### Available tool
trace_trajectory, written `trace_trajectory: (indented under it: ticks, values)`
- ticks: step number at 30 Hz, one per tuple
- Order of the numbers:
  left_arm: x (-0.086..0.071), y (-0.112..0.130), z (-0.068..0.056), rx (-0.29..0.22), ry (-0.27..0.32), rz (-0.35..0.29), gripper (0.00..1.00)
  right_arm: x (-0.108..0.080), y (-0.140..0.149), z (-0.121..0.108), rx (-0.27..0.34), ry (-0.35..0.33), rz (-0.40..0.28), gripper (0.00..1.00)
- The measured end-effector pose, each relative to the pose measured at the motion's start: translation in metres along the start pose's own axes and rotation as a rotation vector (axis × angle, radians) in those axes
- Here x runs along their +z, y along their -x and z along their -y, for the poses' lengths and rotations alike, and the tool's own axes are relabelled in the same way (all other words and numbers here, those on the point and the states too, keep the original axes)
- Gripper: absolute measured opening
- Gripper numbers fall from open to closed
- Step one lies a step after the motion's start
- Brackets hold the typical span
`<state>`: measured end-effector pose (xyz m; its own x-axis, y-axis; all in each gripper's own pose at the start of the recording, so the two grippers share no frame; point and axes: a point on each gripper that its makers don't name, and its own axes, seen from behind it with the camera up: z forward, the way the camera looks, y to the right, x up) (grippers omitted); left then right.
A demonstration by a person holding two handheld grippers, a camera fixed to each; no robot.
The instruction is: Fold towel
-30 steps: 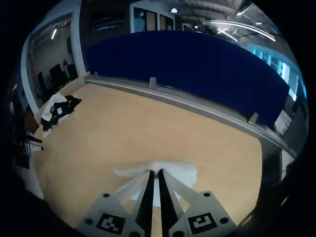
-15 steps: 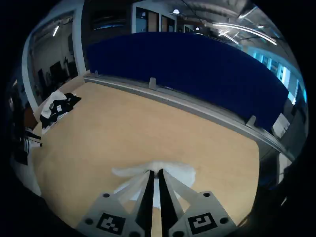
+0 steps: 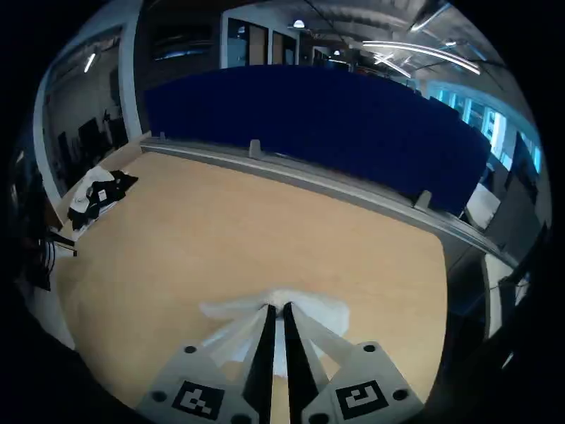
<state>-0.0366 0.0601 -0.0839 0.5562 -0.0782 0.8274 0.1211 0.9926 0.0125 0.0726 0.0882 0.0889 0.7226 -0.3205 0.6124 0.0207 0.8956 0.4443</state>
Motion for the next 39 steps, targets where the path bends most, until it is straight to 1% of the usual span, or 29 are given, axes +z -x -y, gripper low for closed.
trace_trajectory:
  ticks: [5, 9, 14, 20, 26, 35, 39]
  values:
    - [0.001, -0.001, -0.006, 0.007, 0.005, 0.001, 0.96, -0.012, 0.009, -0.008, 0.013, 0.016, -0.007, 0.08]
    - [0.001, -0.002, -0.011, 0.012, 0.009, -0.001, 0.96, -0.016, 0.011, -0.013, 0.022, 0.022, -0.012, 0.08]
    - [0.0, -0.002, -0.013, 0.013, 0.011, -0.001, 0.96, -0.012, 0.007, -0.013, 0.019, 0.018, -0.017, 0.08]
    - [0.0, -0.001, -0.013, 0.007, 0.009, -0.002, 0.96, -0.002, -0.001, -0.01, 0.004, 0.004, -0.017, 0.08]
    - [0.001, 0.0, -0.009, 0.002, 0.002, -0.002, 0.96, 0.019, -0.018, 0.002, -0.005, -0.023, -0.033, 0.08]
    - [-0.002, 0.0, 0.004, -0.019, -0.016, -0.006, 0.96, 0.064, -0.051, 0.026, -0.017, -0.075, -0.064, 0.08]
    - [-0.003, -0.001, 0.009, -0.025, -0.027, -0.006, 0.96, 0.084, -0.071, 0.033, -0.008, -0.081, -0.104, 0.08]
